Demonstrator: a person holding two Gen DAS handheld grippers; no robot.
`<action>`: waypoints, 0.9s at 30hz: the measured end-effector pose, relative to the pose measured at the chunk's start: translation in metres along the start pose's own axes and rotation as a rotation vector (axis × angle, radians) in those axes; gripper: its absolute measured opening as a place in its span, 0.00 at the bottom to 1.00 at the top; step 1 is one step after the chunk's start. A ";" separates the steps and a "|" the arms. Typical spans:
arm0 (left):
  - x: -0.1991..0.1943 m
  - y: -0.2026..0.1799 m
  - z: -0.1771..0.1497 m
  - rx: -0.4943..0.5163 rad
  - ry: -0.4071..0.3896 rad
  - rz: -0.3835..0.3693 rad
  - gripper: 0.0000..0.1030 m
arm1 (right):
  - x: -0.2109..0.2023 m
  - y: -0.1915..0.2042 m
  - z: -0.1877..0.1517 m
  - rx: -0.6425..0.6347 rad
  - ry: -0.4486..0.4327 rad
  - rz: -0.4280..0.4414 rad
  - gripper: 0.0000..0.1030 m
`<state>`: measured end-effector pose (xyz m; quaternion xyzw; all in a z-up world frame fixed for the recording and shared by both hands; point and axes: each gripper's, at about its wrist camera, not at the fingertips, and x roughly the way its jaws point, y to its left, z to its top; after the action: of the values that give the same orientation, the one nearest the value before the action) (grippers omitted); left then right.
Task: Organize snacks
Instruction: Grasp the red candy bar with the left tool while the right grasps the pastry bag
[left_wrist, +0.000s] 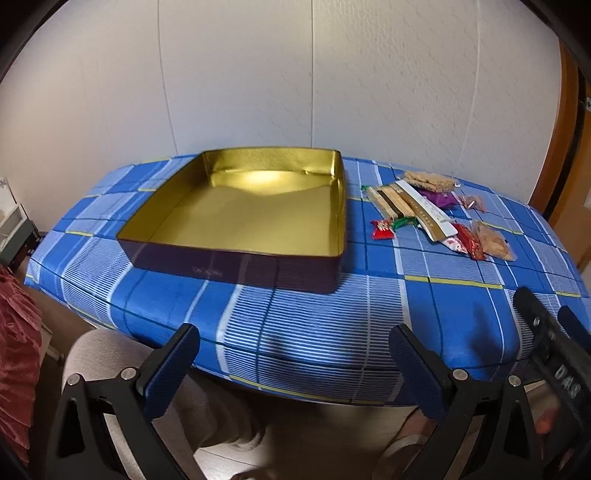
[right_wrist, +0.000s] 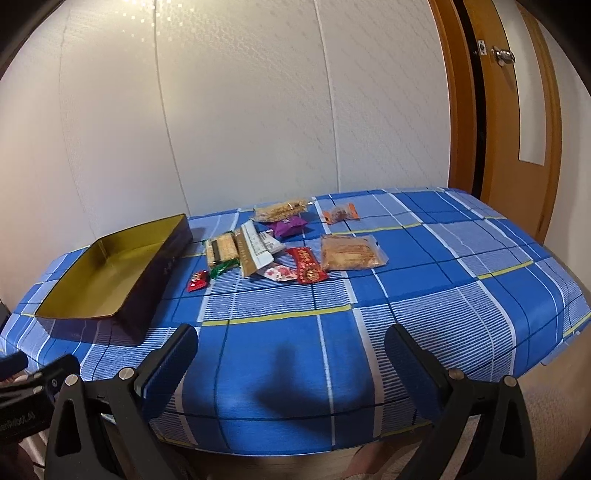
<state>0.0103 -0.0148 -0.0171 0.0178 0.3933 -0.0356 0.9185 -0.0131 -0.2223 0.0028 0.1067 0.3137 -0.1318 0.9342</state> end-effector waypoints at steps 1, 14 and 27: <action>0.002 -0.002 0.000 0.001 0.009 -0.007 1.00 | 0.003 -0.004 0.003 0.010 0.005 -0.002 1.00; 0.024 -0.027 -0.009 0.073 0.053 -0.084 1.00 | 0.048 -0.052 0.033 0.063 0.127 -0.071 0.96; 0.033 -0.047 -0.008 0.137 0.064 -0.127 1.00 | 0.129 -0.081 0.075 0.097 0.232 -0.058 0.88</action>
<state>0.0234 -0.0633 -0.0468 0.0567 0.4193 -0.1198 0.8981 0.1023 -0.3424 -0.0275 0.1572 0.4161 -0.1607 0.8811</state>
